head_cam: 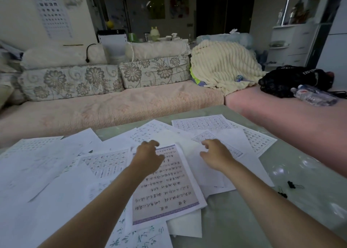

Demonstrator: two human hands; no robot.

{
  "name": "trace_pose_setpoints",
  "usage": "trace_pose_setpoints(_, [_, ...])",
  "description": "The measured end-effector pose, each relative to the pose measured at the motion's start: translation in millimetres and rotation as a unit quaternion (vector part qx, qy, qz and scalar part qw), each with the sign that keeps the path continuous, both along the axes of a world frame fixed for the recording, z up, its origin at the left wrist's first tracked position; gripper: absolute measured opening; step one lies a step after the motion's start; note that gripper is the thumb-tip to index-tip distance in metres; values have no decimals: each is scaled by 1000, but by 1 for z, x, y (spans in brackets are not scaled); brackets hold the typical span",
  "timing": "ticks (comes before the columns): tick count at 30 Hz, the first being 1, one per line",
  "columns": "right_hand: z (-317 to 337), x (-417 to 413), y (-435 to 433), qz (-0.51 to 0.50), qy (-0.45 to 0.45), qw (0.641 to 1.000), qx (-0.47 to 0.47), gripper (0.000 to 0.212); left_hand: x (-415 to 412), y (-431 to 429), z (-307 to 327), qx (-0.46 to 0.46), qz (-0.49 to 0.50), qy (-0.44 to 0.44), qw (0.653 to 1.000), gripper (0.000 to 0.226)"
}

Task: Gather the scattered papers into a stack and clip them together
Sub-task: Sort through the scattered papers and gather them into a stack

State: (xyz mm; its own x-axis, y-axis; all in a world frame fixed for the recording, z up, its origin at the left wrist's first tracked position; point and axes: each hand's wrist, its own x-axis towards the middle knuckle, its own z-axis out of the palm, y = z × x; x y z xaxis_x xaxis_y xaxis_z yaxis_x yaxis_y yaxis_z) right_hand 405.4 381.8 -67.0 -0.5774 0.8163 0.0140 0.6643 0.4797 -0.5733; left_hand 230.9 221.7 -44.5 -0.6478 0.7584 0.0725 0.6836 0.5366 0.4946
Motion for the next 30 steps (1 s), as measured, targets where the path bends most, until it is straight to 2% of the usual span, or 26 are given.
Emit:
trace_pose_setpoints(4, [-7, 29, 35, -63, -70, 995, 31, 54, 27, 50, -3, 23, -95, 25, 995, 43])
trace_pose_setpoints(8, [-10, 43, 60, -97, -109, 989, 37, 77, 40, 94, -15, -51, -177, 55, 981, 51])
trace_pose_setpoints(10, [-13, 43, 68, -92, -167, 981, 27, 97, 44, 112, -18, -92, -210, 71, 971, 60])
trace_pose_setpoints(13, [-17, 42, 77, -90, -195, 976, 24, 109, 43, 136, -24, -171, -247, 48, 953, 98])
trace_pose_setpoints(15, [-14, 42, 83, -97, -179, 979, 13, 105, 41, 149, -25, -214, -262, 54, 939, 119])
trace_pose_setpoints(18, [-13, 44, 94, -107, -107, 987, -49, 77, 34, 162, -26, -230, -263, 54, 935, 125])
trace_pose_setpoints(19, [-14, 45, 97, -113, -69, 988, -76, 70, 32, 166, -27, -228, -262, 57, 936, 123])
trace_pose_setpoints(21, [-16, 47, 104, -127, -10, 985, -116, 72, 31, 174, -28, -209, -259, 77, 940, 110])
trace_pose_setpoints(24, [-15, 55, 112, -138, 53, 982, -120, 53, 26, 190, -30, -162, -258, 95, 948, 72])
trace_pose_setpoints(27, [-15, 63, 116, -140, 90, 978, -124, 32, 24, 200, -32, -108, -280, 34, 953, 31])
trace_pose_setpoints(30, [-20, 68, 120, -141, 104, 973, -147, 34, 31, 205, -29, -31, -246, -35, 968, 2])
